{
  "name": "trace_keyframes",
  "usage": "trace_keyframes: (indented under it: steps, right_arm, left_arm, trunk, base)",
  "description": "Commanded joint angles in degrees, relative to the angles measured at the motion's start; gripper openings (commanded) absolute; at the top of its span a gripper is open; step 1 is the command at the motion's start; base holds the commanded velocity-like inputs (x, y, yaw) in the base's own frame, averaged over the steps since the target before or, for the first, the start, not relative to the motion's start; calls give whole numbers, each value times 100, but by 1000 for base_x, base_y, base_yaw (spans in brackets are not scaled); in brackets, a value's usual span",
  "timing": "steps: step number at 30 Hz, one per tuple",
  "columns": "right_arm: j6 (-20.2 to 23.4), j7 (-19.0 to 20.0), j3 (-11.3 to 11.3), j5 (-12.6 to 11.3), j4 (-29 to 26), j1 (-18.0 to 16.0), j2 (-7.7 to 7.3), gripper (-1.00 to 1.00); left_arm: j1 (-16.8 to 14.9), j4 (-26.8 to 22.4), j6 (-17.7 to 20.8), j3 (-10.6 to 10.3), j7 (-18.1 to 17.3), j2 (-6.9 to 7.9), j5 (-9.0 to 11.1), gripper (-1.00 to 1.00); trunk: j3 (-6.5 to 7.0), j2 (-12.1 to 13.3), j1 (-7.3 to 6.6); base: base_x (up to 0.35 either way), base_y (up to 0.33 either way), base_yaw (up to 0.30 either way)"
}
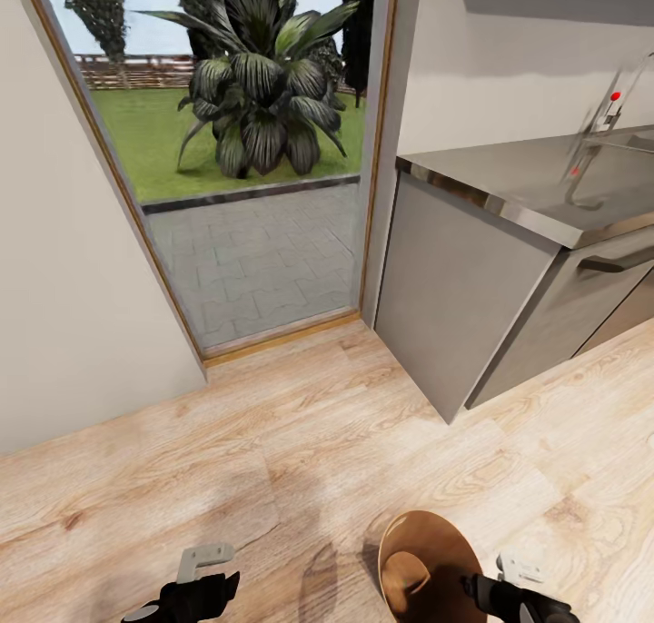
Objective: Put the three can of soda from the living room inside the tash can in the kitchen.
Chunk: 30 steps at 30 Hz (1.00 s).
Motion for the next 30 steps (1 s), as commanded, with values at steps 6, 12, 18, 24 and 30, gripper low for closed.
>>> trace_keyframes:
  steps: [6,12,18,24,30]
  right_arm:
    - [-1,0,5,-6,6,-1,39,100]
    - [4,0,6,-2,14,-1,40,-100]
    - [-55,-13,6,-20,423,-208,13,-100]
    - [-539,-10,9,13,1205,-504,-16,-100]
    - [-458,158,41,8,363,-528,24,-100]
  left_arm:
    - [0,0,2,-1,0,0,0,100]
    - [0,0,-1,0,0,0,0,100]
    - [0,0,0,1,0,0,0,100]
    - [0,0,4,1,0,0,0,100]
    - [-1,-1,-1,5,0,13,0,100]
  trunk:
    - [0,0,0]
    - [0,0,0]
    - [0,0,0]
    - [0,0,0]
    - [0,0,0]
  base:
    - [0,0,0]
    - [0,0,0]
    - [0,0,0]
    - [0,0,0]
    - [0,0,0]
